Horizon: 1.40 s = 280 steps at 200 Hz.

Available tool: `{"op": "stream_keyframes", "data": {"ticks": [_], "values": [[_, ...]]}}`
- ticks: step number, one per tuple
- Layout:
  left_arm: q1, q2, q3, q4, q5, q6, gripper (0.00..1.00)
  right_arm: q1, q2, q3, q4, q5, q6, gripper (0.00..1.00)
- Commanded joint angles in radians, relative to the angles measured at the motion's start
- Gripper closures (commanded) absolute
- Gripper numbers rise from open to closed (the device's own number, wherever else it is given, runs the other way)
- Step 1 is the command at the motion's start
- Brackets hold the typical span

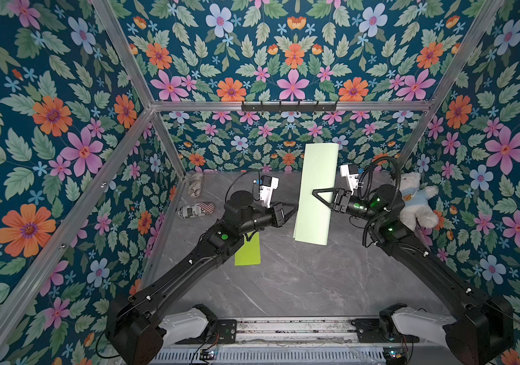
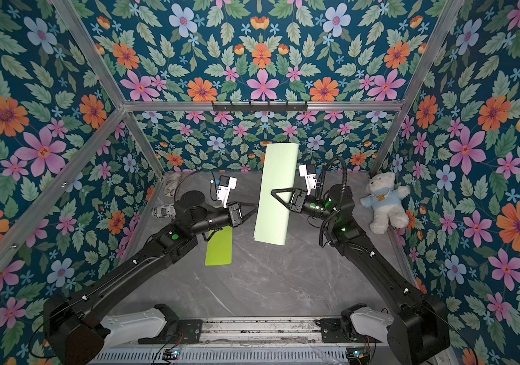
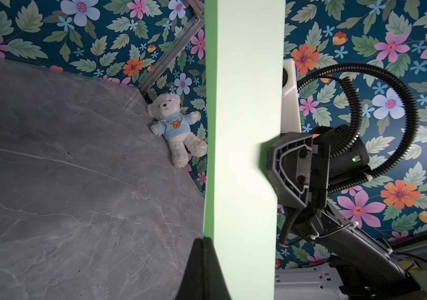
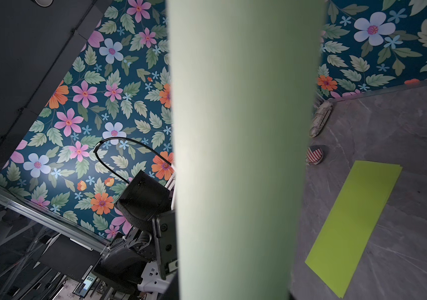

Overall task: Fold the rectangular paper in half along the long edge
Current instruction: Fold the paper.

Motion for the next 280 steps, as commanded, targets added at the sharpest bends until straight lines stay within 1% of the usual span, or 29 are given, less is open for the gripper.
{"op": "stream_keyframes", "data": {"ticks": [1,46,85,156,188,231,259,280], "values": [[0.001,-0.006,-0.002,0.018,0.007,0.008,1.0,0.0,-0.009,-0.007,0.04,0.015,0.001,0.7],[0.001,-0.012,-0.011,0.024,0.006,0.003,1.0,-0.001,-0.011,-0.015,0.066,0.027,0.015,0.73],[0.001,-0.012,-0.013,0.024,0.01,0.003,1.0,0.0,-0.018,-0.025,0.076,0.05,0.02,0.72],[0.001,-0.018,-0.016,0.024,0.006,0.005,1.0,0.0,-0.011,-0.011,0.042,0.033,0.004,0.73],[0.001,-0.015,-0.013,0.025,0.006,0.007,1.0,0.001,-0.004,-0.007,0.044,0.015,0.004,0.69],[0.001,-0.012,-0.015,0.03,0.009,0.004,1.0,0.002,0.0,-0.006,0.045,0.011,0.003,0.69],[0.001,-0.012,-0.015,0.03,0.007,0.005,1.0,0.009,0.006,0.001,0.025,0.008,-0.011,0.71],[0.001,-0.012,-0.018,0.033,0.008,0.004,1.0,0.009,0.004,-0.001,0.027,0.012,-0.009,0.76]]}}
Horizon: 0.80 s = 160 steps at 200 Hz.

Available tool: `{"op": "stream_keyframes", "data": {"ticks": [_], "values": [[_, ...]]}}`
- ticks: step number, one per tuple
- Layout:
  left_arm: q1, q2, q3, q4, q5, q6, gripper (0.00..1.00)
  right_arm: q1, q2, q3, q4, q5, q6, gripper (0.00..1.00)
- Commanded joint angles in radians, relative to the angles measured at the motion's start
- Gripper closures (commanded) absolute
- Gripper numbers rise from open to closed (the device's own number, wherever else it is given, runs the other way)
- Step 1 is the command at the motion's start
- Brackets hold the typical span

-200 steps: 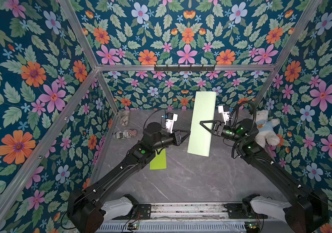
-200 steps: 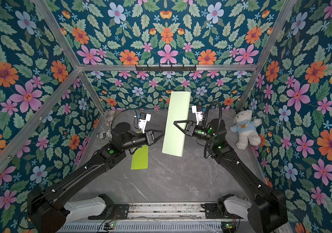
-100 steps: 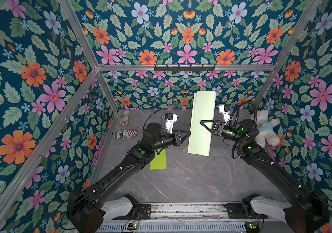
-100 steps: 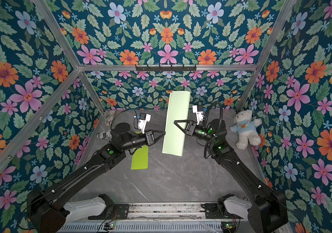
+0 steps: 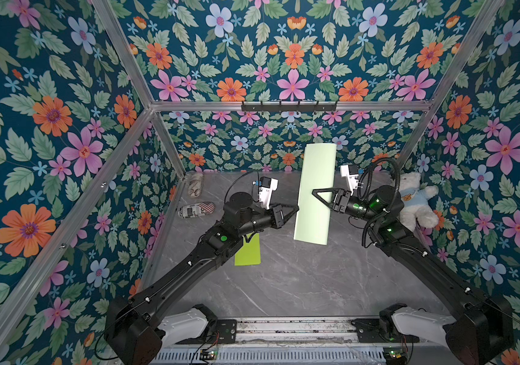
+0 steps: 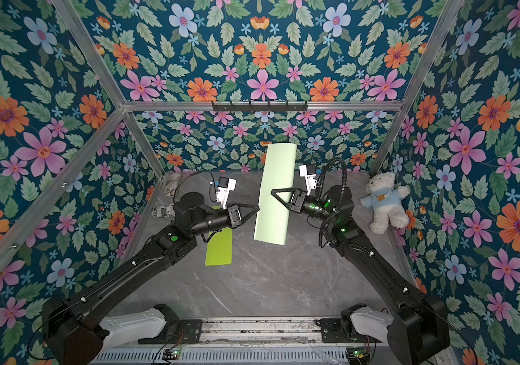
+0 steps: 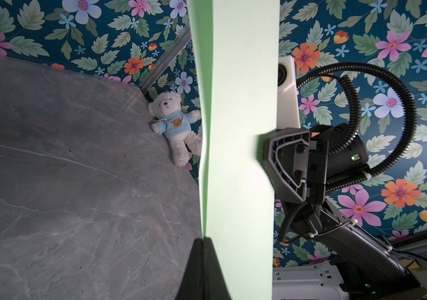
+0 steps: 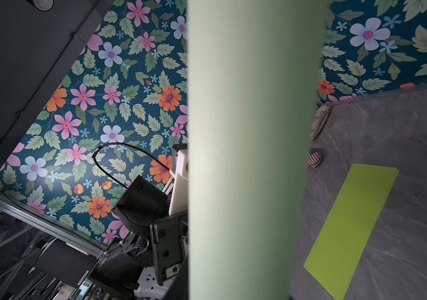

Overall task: Fold the rectangular paper in half along the long edge
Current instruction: Fold the paper.

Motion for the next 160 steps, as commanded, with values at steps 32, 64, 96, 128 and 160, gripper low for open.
{"op": "stream_keyframes", "data": {"ticks": [32,64,96,128,160], "values": [[0.001,-0.001,-0.001,0.032,0.01,0.003,1.0,0.003,-0.004,0.007,0.012,-0.001,-0.01,0.79],[0.001,-0.012,0.004,0.016,0.001,0.012,1.0,0.003,-0.008,0.011,0.009,-0.003,-0.015,0.8],[0.004,-0.042,-0.001,0.006,-0.005,0.029,0.76,0.0,-0.009,0.033,-0.018,-0.035,-0.033,0.81],[0.036,-0.089,0.004,-0.011,-0.002,0.053,0.64,-0.015,-0.018,0.055,-0.034,-0.159,-0.045,0.81],[0.057,-0.127,0.007,0.075,0.065,0.036,0.6,-0.023,-0.039,0.056,0.033,-0.283,-0.005,0.8]]}}
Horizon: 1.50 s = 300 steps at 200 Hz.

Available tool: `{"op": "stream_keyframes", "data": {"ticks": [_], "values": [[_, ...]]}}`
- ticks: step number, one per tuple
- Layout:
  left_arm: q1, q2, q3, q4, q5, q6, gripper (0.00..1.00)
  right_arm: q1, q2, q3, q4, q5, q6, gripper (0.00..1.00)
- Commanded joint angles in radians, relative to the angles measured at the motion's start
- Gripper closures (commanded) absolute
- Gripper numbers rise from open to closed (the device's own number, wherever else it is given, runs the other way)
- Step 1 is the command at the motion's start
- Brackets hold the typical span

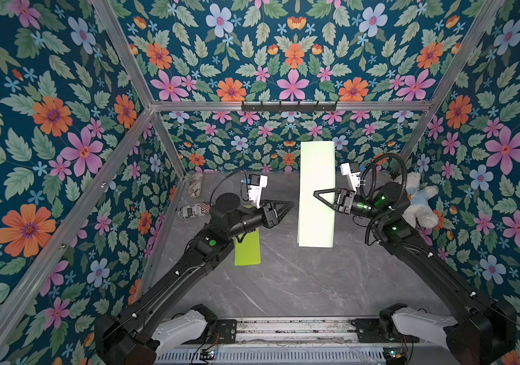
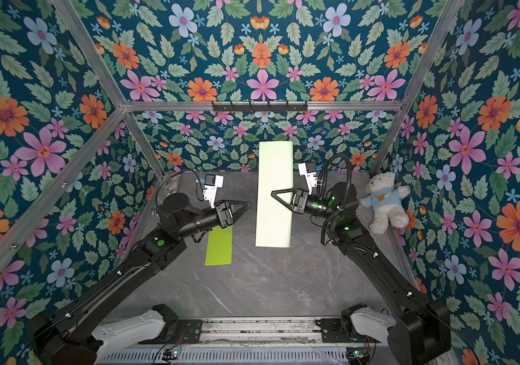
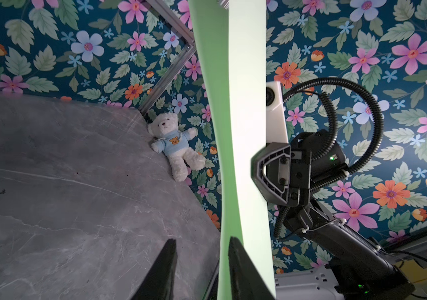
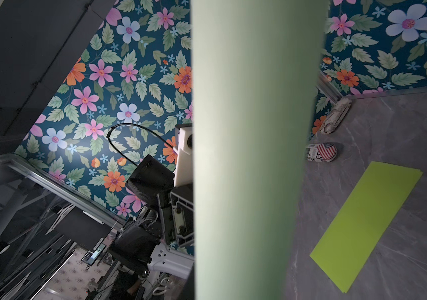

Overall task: Fold the rectangular paper in half along the long edge
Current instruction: Fold the paper.

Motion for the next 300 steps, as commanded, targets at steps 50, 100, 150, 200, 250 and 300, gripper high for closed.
{"op": "stream_keyframes", "data": {"ticks": [50,100,150,200,250,300], "values": [[0.0,-0.005,-0.005,0.332,0.18,-0.104,0.57,0.004,-0.009,0.033,0.1,-0.173,0.049,0.8],[-0.004,0.015,0.001,0.34,0.171,-0.111,0.57,0.035,0.011,0.029,0.155,-0.156,0.077,0.8],[-0.004,0.028,0.0,0.331,0.166,-0.107,0.56,0.054,0.029,0.037,0.161,-0.147,0.071,0.8],[-0.004,0.038,0.002,0.322,0.164,-0.1,0.61,0.068,0.049,0.058,0.101,-0.138,0.026,0.8],[-0.004,0.045,-0.002,0.32,0.167,-0.101,0.84,0.069,0.049,0.067,0.062,-0.13,-0.006,0.8],[-0.004,0.046,-0.001,0.311,0.166,-0.099,0.83,0.068,0.04,0.089,-0.028,-0.105,-0.065,0.8]]}}
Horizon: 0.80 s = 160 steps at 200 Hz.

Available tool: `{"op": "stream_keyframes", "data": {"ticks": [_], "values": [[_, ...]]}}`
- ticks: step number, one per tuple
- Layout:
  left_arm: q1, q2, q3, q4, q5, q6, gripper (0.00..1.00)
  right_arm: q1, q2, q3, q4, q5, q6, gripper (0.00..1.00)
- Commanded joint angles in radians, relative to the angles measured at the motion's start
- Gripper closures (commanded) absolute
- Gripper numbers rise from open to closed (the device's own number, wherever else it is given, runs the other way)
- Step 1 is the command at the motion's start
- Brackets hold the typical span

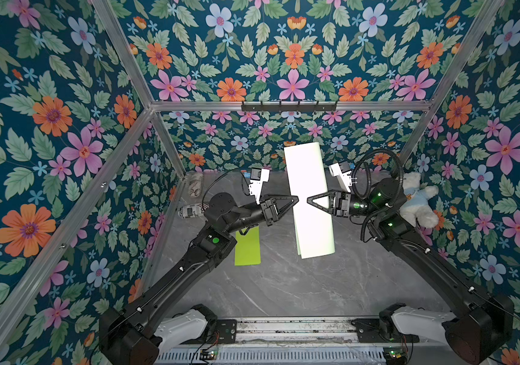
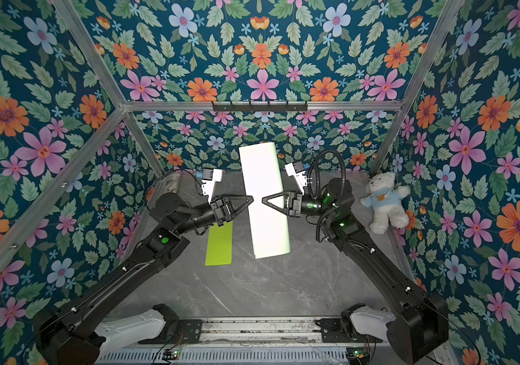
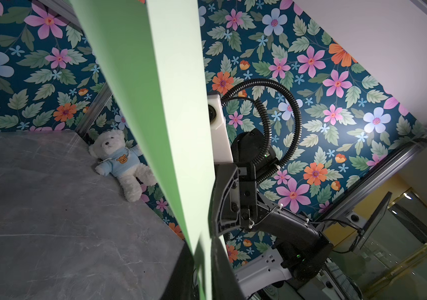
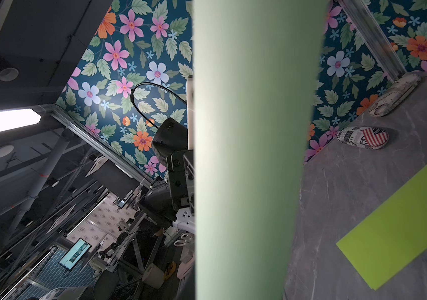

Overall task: Fold the rectangular paper in half along the long edge
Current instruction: Fold the paper.

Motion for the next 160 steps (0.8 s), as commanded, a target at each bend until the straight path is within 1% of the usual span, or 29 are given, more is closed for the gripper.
{"op": "stream_keyframes", "data": {"ticks": [1,27,42,51,91,124,160], "values": [[0.001,0.0,0.002,0.02,0.006,0.01,0.83,0.001,-0.008,0.012,-0.033,0.02,-0.044,0.8],[0.001,0.001,0.003,0.02,0.006,0.01,0.87,0.001,-0.012,0.012,-0.046,0.028,-0.054,0.79],[0.001,0.003,0.004,0.02,0.008,0.01,0.94,0.001,-0.018,0.009,-0.042,0.033,-0.056,0.77],[0.001,0.003,0.004,0.019,0.007,0.01,1.0,0.002,-0.02,0.009,-0.044,0.032,-0.058,0.76],[0.001,0.008,0.007,0.008,0.006,0.015,1.0,0.004,-0.023,0.003,-0.027,0.026,-0.054,0.73],[0.001,0.004,0.009,-0.001,0.01,0.019,1.0,0.006,-0.03,-0.001,-0.029,0.014,-0.064,0.6],[0.001,0.006,0.03,-0.042,0.02,0.027,1.0,0.002,-0.034,-0.007,0.005,0.016,-0.063,0.52]]}}
